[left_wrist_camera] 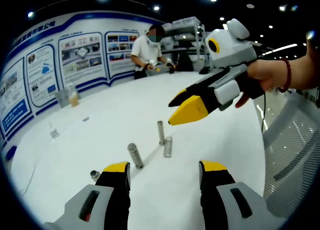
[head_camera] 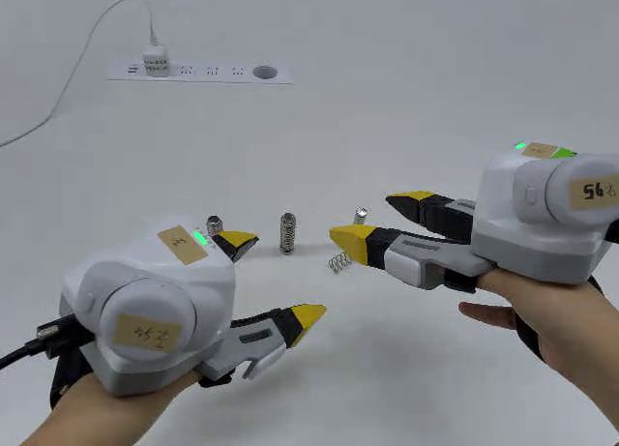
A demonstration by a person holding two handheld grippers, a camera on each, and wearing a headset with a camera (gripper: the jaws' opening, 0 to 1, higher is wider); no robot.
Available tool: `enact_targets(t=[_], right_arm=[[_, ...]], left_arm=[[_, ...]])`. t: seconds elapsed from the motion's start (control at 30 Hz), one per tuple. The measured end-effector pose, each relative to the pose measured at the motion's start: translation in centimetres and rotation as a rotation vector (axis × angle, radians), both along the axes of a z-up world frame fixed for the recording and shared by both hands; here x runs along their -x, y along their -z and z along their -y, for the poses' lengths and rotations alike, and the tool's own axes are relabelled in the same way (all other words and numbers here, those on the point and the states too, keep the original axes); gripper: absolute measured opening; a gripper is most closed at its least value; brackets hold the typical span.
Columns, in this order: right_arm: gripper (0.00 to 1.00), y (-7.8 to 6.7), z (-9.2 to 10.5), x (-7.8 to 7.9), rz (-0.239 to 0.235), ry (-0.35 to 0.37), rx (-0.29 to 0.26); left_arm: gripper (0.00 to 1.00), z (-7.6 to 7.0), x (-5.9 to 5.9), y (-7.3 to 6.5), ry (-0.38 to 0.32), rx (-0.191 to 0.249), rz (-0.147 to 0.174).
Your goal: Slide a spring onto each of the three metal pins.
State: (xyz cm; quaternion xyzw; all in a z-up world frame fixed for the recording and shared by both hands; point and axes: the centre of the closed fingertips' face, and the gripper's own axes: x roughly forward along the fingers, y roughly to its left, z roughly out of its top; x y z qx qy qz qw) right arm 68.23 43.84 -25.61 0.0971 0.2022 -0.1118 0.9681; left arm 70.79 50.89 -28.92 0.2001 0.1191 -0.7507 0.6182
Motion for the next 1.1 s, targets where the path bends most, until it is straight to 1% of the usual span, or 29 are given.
enact_targets(t=[0.1, 0.2, 0.23, 0.27, 0.3, 0.43, 0.57, 0.63, 0.7, 0.73, 0.8, 0.87, 0.93, 1.03, 1.1], right_arm=[[0.50, -0.3, 0.2, 0.5, 0.018, 0.012, -0.014], [0.50, -0.4, 0.4, 1.0, 0.033, 0.008, -0.011], [0.49, -0.4, 0.3, 1.1, 0.045, 0.001, -0.006], [0.48, -0.4, 0.3, 1.2, 0.051, -0.001, -0.011], [0.47, -0.3, 0.2, 1.4, 0.061, 0.000, -0.029], [0.47, -0.2, 0.0, 2.1, 0.059, -0.011, -0.008], [0.47, 0.0, -0.2, 2.7, 0.064, -0.012, -0.031], [0.47, 0.1, -0.3, 3.0, 0.062, -0.015, -0.031], [0.48, 0.2, -0.6, 3.2, 0.063, -0.026, -0.034], [0.48, 0.2, -0.7, 3.2, 0.062, -0.036, -0.036], [0.48, 0.5, -1.0, 3.4, 0.054, -0.049, -0.042], [0.48, 0.6, -1.1, 3.5, 0.048, -0.052, -0.036], [0.48, 0.9, -1.1, 3.6, 0.045, -0.048, -0.043], [0.47, 0.9, -1.1, 3.7, 0.054, -0.042, -0.054], [0.46, 1.0, -1.1, 3.7, 0.054, -0.039, -0.055]], left_arm=[[0.54, 0.8, 0.4, 0.1, 0.008, 0.006, -0.001], [0.49, 1.5, 0.8, 0.4, 0.017, 0.011, -0.001], [0.48, 1.8, 0.9, 0.6, 0.017, 0.009, 0.006], [0.46, 1.9, 1.0, 0.8, 0.018, 0.006, 0.009], [0.45, 2.2, 1.1, 1.1, 0.019, 0.003, 0.008], [0.41, 2.9, 1.3, 1.6, 0.020, 0.000, 0.004], [0.37, 3.6, 1.4, 2.2, 0.025, -0.010, 0.007], [0.35, 3.9, 1.4, 2.6, 0.025, -0.016, 0.009], [0.32, 4.1, 1.3, 3.3, 0.020, -0.034, 0.024], [0.31, 4.2, 1.3, 3.6, 0.018, -0.043, 0.024], [0.28, 4.5, 1.4, 3.9, 0.015, -0.046, 0.016], [0.27, 4.7, 1.4, 4.2, 0.012, -0.050, 0.013], [0.25, 4.9, 1.5, 4.3, 0.013, -0.046, 0.020], [0.23, 5.3, 1.5, 4.3, 0.020, -0.042, 0.019], [0.21, 5.5, 1.6, 4.4, 0.030, -0.038, 0.030]])
